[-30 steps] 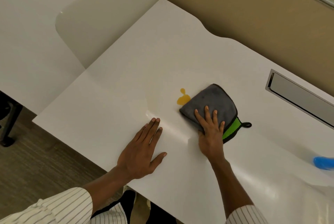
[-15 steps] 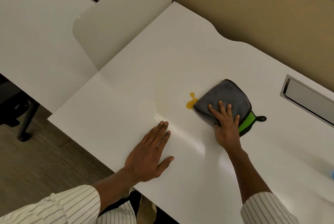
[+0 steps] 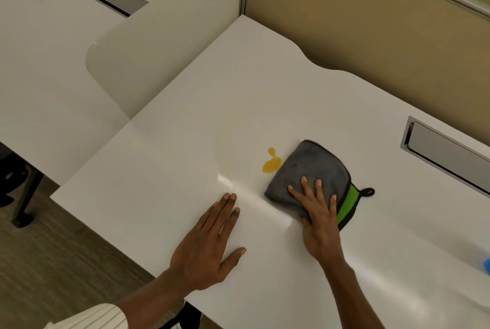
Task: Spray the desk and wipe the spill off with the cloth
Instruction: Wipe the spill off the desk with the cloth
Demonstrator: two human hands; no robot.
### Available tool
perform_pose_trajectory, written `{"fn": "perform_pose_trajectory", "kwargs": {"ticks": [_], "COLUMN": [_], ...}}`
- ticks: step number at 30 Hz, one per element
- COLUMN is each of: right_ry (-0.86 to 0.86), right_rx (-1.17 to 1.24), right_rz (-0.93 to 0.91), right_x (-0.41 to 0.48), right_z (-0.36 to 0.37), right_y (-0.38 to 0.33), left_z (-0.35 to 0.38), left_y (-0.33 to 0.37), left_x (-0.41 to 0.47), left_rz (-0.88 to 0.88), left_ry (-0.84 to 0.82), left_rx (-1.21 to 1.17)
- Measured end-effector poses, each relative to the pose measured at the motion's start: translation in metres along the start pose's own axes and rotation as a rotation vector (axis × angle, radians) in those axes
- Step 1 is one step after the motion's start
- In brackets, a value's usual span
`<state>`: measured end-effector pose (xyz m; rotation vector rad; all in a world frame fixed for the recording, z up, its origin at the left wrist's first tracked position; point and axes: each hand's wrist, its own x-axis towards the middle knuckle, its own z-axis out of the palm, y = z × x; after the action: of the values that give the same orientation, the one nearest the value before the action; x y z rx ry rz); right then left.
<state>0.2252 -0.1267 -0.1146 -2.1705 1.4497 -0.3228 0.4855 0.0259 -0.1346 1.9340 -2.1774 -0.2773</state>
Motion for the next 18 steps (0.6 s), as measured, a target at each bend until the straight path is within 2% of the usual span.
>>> {"fn": "perform_pose_trajectory", "kwargs": {"ticks": [7, 10, 15, 18], "right_ry": [0.015, 0.003, -0.007, 0.004], "right_rx": [-0.048, -0.059, -0.08, -0.059], "right_rz": [0.09, 0.094, -0.011, -0.02], "right_x": [0.077, 0.053, -0.03, -0.03], "right_z": [-0.017, -0.009, 0.022, 0.025], "right_y": [0.01, 0.0, -0.029, -0.029], "left_z": [0.0, 0.0, 0.0, 0.0], "left_y": [0.0, 0.001, 0.002, 0.001], "left_x": [0.0, -0.002, 0.0, 0.001], "left_rz": [0.016, 0.012, 0.008, -0.001], "left_ry": [0.012, 0.011, 0.005, -0.01], "left_rx": [-0.022, -0.033, -0.025, -0.032]}}
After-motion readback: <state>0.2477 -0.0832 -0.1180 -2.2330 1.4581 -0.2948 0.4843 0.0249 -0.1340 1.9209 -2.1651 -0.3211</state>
